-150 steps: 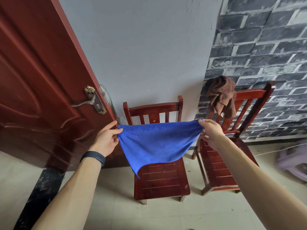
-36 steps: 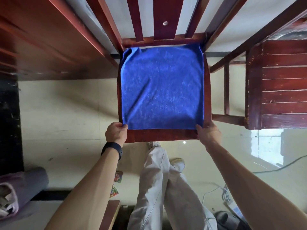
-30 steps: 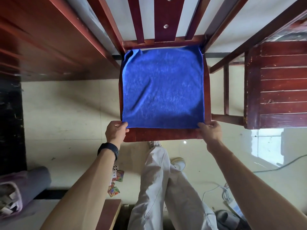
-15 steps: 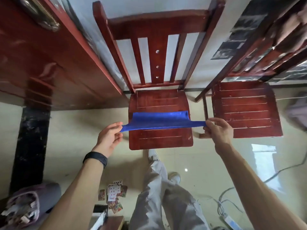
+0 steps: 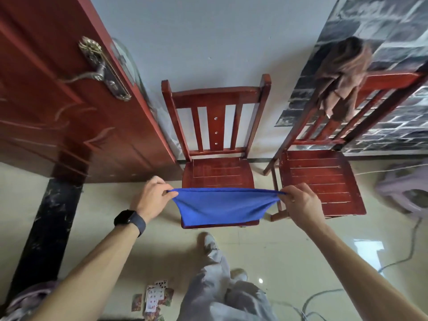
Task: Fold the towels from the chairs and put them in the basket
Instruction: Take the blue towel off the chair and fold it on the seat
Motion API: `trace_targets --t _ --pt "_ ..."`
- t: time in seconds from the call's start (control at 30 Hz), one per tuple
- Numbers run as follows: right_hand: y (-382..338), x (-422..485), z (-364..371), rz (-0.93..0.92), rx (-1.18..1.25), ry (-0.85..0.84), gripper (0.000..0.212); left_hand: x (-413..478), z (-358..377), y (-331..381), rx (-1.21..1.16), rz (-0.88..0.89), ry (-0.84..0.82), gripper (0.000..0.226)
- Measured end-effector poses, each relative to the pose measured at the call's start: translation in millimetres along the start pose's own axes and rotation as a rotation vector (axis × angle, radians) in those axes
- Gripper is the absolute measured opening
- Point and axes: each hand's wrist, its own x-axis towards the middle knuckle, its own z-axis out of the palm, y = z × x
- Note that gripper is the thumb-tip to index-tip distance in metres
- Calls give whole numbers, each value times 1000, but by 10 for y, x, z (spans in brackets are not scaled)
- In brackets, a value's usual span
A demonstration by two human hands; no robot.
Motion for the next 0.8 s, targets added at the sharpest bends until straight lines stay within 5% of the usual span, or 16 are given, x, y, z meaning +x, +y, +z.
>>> trace_targets --t 0.3,0.8 --pt "224 -6 35 -359 -311 -36 8 -72 -109 -46 443 395 87 20" --pt "-162 1330 162 -170 -323 44 13 1180 -40 -102 467 258 242 21"
